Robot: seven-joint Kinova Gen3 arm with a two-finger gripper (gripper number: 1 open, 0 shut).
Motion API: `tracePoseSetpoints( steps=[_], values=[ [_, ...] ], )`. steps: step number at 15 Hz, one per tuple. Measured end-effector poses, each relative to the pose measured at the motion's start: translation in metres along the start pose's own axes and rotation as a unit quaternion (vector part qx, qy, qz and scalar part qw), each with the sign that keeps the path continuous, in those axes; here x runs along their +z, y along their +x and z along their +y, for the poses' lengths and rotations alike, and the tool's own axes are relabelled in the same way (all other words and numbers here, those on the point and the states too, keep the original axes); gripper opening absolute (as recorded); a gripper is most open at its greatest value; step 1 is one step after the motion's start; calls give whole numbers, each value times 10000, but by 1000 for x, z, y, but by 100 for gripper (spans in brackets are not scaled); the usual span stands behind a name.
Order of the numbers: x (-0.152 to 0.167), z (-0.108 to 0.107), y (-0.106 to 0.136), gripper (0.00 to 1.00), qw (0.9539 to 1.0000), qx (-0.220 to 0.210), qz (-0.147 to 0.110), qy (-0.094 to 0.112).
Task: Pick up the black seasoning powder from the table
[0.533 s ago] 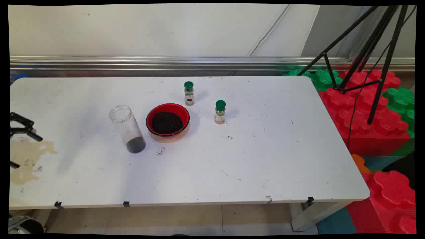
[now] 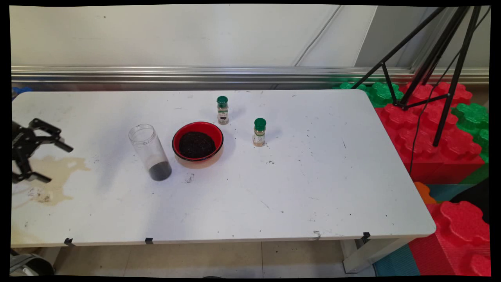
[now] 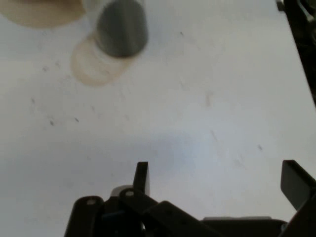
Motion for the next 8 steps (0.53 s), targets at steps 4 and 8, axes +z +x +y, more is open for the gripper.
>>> tracePoseSetpoints(
  steps=[4,8],
  values=[
    [13,-13,19,100,9997,-79,158,162],
    [27,-23,35,100,9990,-162,328,268]
  ],
)
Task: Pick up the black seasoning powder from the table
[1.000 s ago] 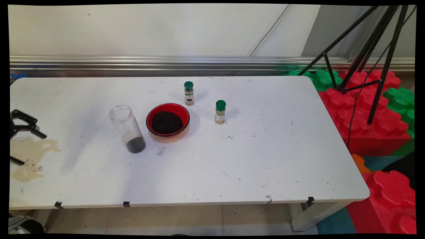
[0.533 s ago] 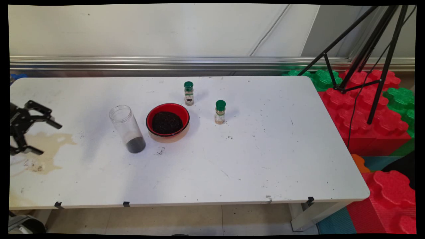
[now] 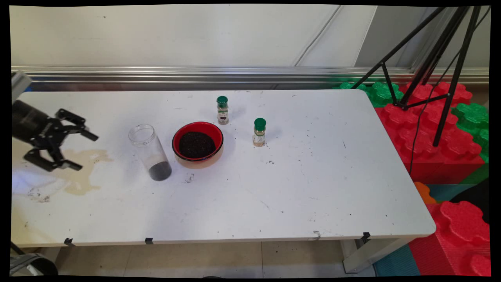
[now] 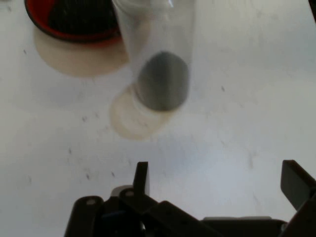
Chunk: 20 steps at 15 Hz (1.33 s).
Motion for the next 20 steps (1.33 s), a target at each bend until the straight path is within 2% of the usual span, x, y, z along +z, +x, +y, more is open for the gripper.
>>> tracePoseSetpoints(
  steps=[10,20],
  values=[
    [55,-19,26,100,9982,-248,507,194],
    [98,-21,22,100,9959,-447,764,163]
  ],
)
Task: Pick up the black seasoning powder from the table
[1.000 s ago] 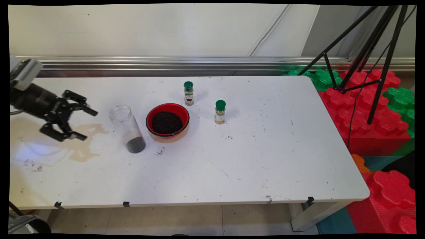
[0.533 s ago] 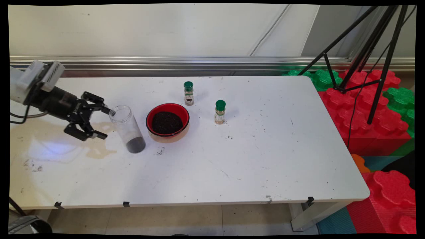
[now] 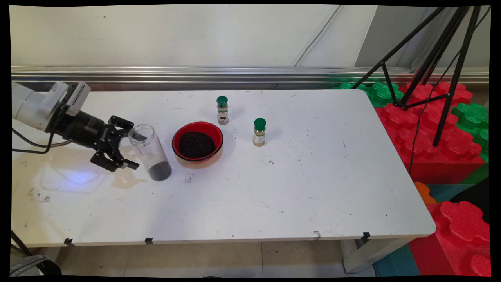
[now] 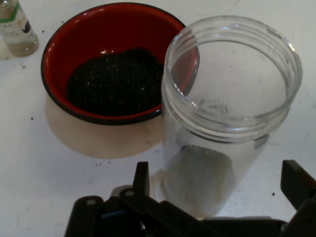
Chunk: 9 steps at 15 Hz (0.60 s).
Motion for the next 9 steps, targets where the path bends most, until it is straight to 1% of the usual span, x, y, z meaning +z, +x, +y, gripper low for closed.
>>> tracePoseSetpoints(
  steps=[9],
  values=[
    [18,2,-15,100,9996,-196,214,46]
  ],
)
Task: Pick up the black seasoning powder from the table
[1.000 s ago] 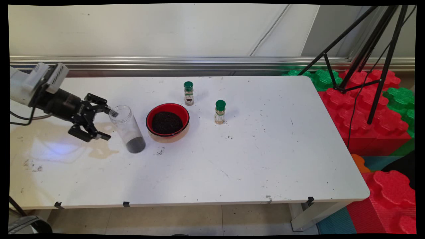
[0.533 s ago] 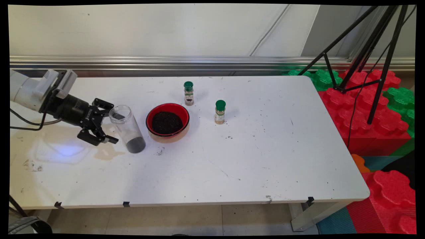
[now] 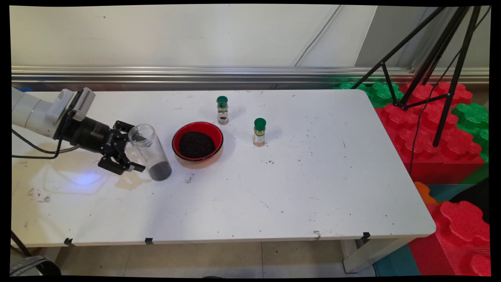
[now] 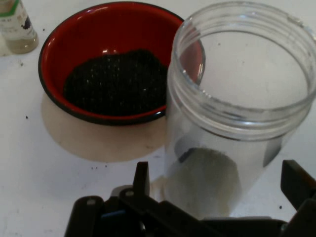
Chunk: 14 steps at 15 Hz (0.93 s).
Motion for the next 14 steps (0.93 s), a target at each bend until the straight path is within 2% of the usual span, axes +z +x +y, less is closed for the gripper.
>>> tracePoseSetpoints(
  steps=[14],
  values=[
    [20,5,-23,100,9988,-322,352,-66]
  ],
)
